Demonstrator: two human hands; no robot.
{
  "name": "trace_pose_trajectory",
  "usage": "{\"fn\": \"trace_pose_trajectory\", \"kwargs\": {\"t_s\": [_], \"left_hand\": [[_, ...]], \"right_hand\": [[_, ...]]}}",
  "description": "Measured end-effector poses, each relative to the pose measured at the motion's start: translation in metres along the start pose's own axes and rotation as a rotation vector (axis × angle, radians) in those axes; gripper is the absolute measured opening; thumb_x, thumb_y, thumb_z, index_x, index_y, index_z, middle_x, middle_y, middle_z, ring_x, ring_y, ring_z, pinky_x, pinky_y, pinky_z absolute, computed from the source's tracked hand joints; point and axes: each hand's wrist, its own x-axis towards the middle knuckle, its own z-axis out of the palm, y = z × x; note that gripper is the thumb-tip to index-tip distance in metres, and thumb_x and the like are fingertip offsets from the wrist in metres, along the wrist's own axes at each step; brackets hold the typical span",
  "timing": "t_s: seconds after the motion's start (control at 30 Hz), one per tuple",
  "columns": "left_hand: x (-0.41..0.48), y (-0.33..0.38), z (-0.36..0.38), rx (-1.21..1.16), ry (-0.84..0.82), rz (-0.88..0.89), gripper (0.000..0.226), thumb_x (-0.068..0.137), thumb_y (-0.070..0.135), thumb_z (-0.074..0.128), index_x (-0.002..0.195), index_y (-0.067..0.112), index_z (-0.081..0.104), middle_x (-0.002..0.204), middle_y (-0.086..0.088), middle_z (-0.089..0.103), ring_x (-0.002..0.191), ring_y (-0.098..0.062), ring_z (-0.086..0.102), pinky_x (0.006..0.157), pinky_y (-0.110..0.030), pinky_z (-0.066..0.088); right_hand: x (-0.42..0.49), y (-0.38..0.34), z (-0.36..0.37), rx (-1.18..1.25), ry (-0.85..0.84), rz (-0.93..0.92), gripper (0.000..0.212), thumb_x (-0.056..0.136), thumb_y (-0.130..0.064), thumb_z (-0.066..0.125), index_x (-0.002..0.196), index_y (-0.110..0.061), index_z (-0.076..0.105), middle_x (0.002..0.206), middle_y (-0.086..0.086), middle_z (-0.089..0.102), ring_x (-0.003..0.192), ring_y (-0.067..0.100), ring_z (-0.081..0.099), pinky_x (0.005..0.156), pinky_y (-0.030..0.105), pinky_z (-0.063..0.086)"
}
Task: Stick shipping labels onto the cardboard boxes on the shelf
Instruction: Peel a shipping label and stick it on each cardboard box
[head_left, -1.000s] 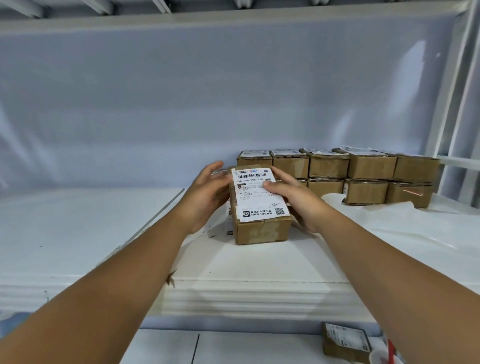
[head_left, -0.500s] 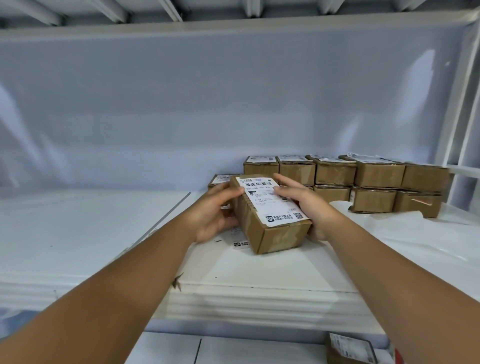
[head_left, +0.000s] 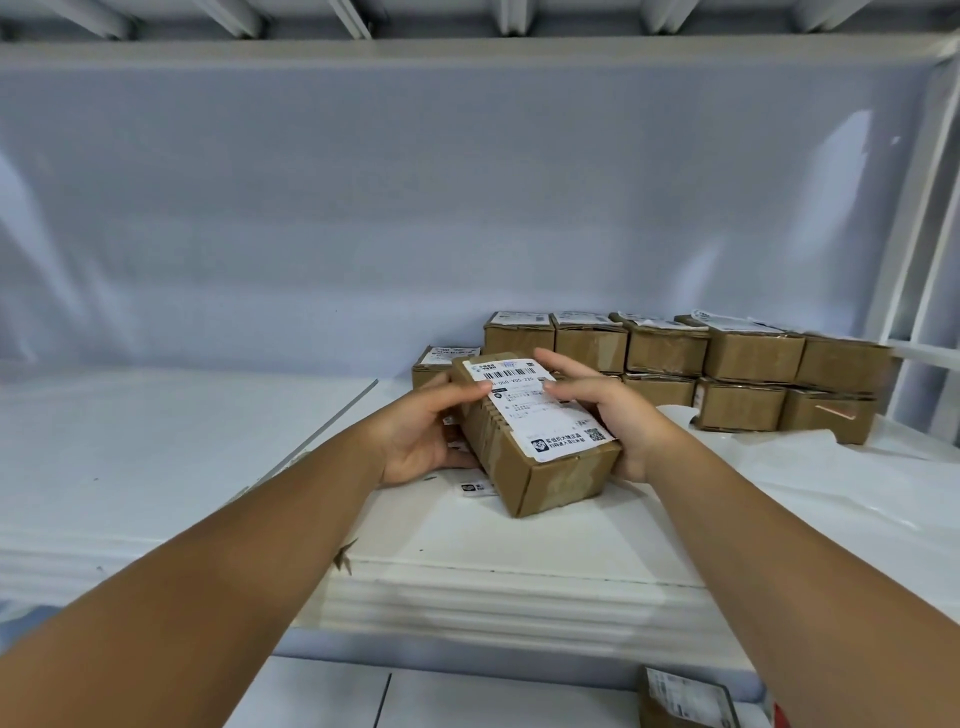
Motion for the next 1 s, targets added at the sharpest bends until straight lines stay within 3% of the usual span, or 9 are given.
{"fn": "trace_pose_trajectory", "kwargs": {"t_s": [0.13,0.37,0.43,0.53,0.57,0.67,0.8,0.9,1.0], "left_hand": [[0.001,-0.002,0.002,0.008,0.007,-0.001,0.065,0.072,0.028,0.074,0.132,0.023,0.049,0.129,-0.010,0.057,0.103,-0.024,0.062,0.069,-0.039,0.057],[0.002,-0.002,0.001,0.067,0.006,-0.012,0.067,0.070,0.055,0.061,0.130,0.026,0.052,0.122,-0.007,0.058,0.096,-0.024,0.063,0.073,-0.037,0.057],[0.003,-0.003,0.000,0.092,0.006,-0.010,0.071,0.068,0.060,0.057,0.131,0.027,0.050,0.122,-0.009,0.054,0.093,-0.024,0.061,0.080,-0.041,0.056],[0.002,-0.003,0.000,0.096,0.030,-0.019,0.073,0.064,0.060,0.058,0.130,0.030,0.048,0.132,-0.011,0.047,0.103,-0.027,0.055,0.086,-0.045,0.055],[0.002,-0.004,0.000,0.094,0.036,-0.020,0.073,0.064,0.060,0.058,0.130,0.030,0.047,0.133,-0.011,0.046,0.107,-0.029,0.055,0.086,-0.045,0.055],[0.003,-0.004,-0.001,0.100,0.042,-0.017,0.075,0.064,0.062,0.057,0.131,0.028,0.050,0.133,-0.009,0.048,0.112,-0.029,0.055,0.084,-0.044,0.055],[0.005,-0.004,-0.001,0.106,0.051,0.055,0.073,0.069,0.061,0.052,0.127,0.016,0.054,0.124,-0.008,0.057,0.100,-0.027,0.060,0.086,-0.043,0.054],[0.004,-0.001,0.002,0.087,0.051,0.139,0.070,0.071,0.057,0.050,0.122,0.009,0.056,0.108,-0.010,0.063,0.086,-0.020,0.066,0.081,-0.032,0.055],[0.001,0.001,0.004,0.100,0.039,0.182,0.061,0.076,0.057,0.052,0.117,0.012,0.058,0.102,-0.010,0.064,0.081,-0.015,0.066,0.075,-0.024,0.056]], "right_hand": [[-0.001,-0.001,-0.006,0.025,-0.020,0.008,0.045,0.088,-0.011,0.053,0.129,-0.030,0.058,0.115,0.006,0.069,0.089,0.021,0.070,0.075,0.031,0.054],[-0.003,-0.001,-0.009,0.128,-0.077,0.063,0.062,0.071,-0.016,0.062,0.131,-0.024,0.055,0.112,0.004,0.070,0.090,0.023,0.067,0.070,0.032,0.055],[-0.004,-0.004,-0.012,0.183,-0.129,0.030,0.051,0.066,-0.026,0.069,0.116,-0.023,0.068,0.102,0.008,0.071,0.082,0.027,0.067,0.060,0.034,0.057],[-0.002,-0.003,-0.018,0.295,-0.111,-0.076,0.054,0.030,-0.035,0.091,0.079,-0.018,0.079,0.086,0.009,0.072,0.074,0.024,0.069,0.073,0.035,0.056],[0.000,-0.002,-0.021,0.294,-0.087,-0.096,0.053,0.030,-0.039,0.091,0.077,-0.018,0.079,0.086,0.008,0.072,0.074,0.022,0.069,0.076,0.034,0.053],[0.003,0.000,-0.022,0.292,-0.025,-0.081,0.034,0.071,-0.038,0.065,0.093,-0.014,0.073,0.085,0.008,0.071,0.071,0.021,0.070,0.070,0.031,0.055],[0.005,0.005,-0.020,0.238,0.060,-0.009,0.063,0.077,-0.035,0.063,0.135,-0.013,0.050,0.103,0.009,0.069,0.078,0.024,0.067,0.060,0.033,0.058],[0.006,0.006,-0.019,0.264,0.108,0.004,0.066,0.071,-0.033,0.071,0.133,-0.017,0.053,0.118,0.010,0.068,0.090,0.027,0.067,0.069,0.042,0.059],[0.008,0.004,-0.017,0.275,0.148,-0.090,0.047,0.079,-0.025,0.069,0.125,-0.019,0.058,0.106,0.006,0.073,0.081,0.020,0.071,0.069,0.033,0.059]]}}
